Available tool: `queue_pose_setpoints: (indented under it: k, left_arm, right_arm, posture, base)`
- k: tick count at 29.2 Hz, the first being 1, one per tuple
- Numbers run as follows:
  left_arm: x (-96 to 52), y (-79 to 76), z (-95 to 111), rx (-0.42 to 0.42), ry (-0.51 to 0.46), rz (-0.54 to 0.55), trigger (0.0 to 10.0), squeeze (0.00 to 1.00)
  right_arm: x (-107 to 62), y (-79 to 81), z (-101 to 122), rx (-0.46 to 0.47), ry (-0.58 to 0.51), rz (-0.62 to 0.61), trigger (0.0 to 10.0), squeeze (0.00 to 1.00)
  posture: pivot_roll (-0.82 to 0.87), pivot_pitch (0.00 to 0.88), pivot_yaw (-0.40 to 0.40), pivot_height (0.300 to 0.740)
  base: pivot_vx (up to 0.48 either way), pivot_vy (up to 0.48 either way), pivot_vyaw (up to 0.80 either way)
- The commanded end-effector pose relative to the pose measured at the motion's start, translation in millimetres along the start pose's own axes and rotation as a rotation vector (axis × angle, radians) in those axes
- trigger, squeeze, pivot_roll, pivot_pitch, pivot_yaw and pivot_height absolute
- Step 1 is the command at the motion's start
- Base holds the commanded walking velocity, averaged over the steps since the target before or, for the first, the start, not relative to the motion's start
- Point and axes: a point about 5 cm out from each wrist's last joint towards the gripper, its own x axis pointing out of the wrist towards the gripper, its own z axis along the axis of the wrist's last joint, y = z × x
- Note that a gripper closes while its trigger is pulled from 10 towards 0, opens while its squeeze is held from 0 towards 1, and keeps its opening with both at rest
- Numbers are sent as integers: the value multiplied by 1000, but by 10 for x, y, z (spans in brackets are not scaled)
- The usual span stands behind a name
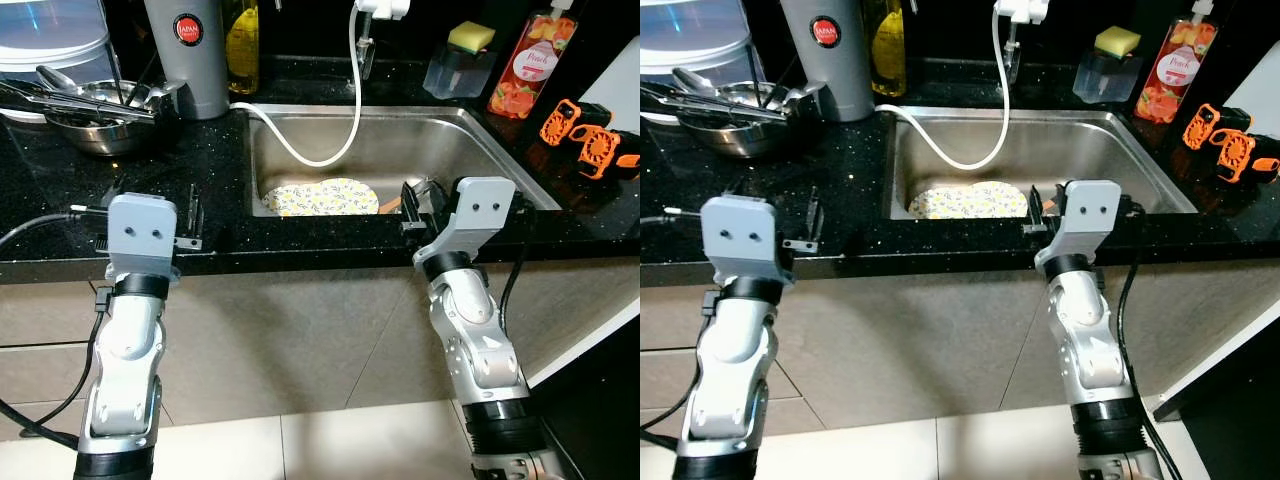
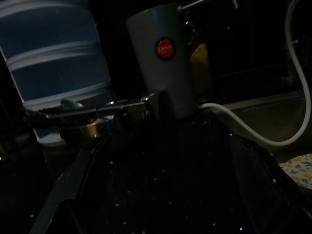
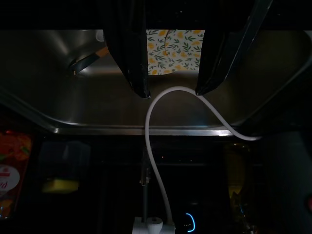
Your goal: Kitchen organization
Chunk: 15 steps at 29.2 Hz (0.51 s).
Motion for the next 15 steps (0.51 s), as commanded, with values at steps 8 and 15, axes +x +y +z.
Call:
queue_pose_setpoints:
  k: [8,15]
  left_arm:
    - [0,-88,-13,-34,30,8,10000,0]
    - [20,-71,-14,-26,30,13,10000,0]
  right_arm:
    - [16,-22,-28,16,23,-3,10000,0]
    - [33,-16,-31,20,22,2,10000,0]
  posture:
    - [155,0,-94,740]
    - [159,0,-96,740]
  base:
    - [0,0,0]
    - [0,0,0]
